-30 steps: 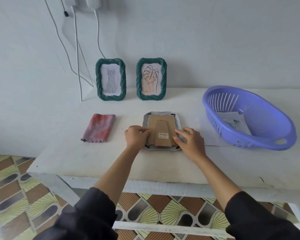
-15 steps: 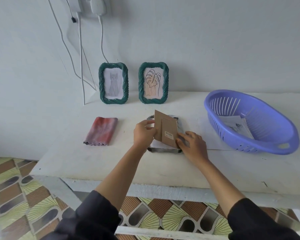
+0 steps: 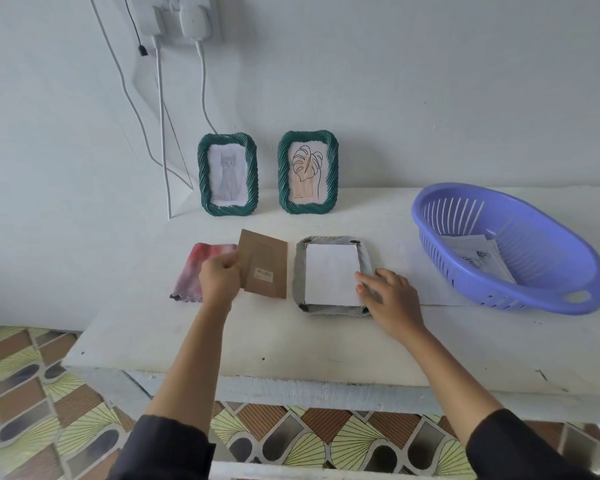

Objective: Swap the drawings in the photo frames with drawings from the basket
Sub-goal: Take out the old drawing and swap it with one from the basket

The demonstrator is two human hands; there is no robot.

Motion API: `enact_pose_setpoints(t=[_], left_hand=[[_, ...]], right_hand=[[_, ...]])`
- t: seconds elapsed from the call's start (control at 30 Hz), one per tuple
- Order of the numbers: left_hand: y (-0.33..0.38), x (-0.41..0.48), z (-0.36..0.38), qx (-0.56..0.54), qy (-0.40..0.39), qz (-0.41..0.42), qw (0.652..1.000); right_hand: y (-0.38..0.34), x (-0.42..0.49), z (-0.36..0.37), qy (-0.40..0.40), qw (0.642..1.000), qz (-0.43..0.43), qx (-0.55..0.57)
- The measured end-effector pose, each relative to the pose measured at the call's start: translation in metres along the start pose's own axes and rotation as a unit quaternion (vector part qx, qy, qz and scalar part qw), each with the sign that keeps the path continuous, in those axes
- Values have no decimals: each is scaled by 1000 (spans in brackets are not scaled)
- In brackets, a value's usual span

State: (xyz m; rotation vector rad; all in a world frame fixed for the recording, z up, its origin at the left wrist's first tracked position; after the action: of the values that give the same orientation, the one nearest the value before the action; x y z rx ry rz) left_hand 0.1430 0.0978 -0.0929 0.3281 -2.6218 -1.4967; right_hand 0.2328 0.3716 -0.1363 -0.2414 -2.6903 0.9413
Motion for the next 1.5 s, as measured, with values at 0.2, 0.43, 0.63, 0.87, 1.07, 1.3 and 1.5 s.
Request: enact_pose_setpoints(t=[0.2,0.43,0.63,0.87,1.07,1.3,1.5], left_hand=[[4,-4,10,276,9,33,961],[27,-28,41,235,33,136,962],[25,-45,84,358,-61,150,920],[24,-44,82,275,-60,112,953],[32,-41,76,185,-49,62,980],[75,-40,75,-86,-134,48,986],[96,-66,127,-121,-253,10,960]], right_hand=[[2,1,1,5,1000,0,0],[1,0,0,2,1000,0,2],[-1,-1,0,-2,1000,-2,-2],[-3,-2,-3,3,1000,-1,-14],[-25,-11,-18,31,999,-27,34],[-48,-4,-124,200,970,8,-138],[-19,6,-161,43,986,142,-82]])
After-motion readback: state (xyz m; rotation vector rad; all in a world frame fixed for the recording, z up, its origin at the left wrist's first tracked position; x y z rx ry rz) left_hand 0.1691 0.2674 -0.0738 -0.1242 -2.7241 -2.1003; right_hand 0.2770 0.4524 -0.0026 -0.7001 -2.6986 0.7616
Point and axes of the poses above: each hand's wrist, its own x-axis towards the middle knuckle, its own z-axis out of the palm, y = z × x, the point moved 3 cm from there along x, towards the middle knuckle, and after that the axes turned 9 degrees about x, right-handed, at the moved point
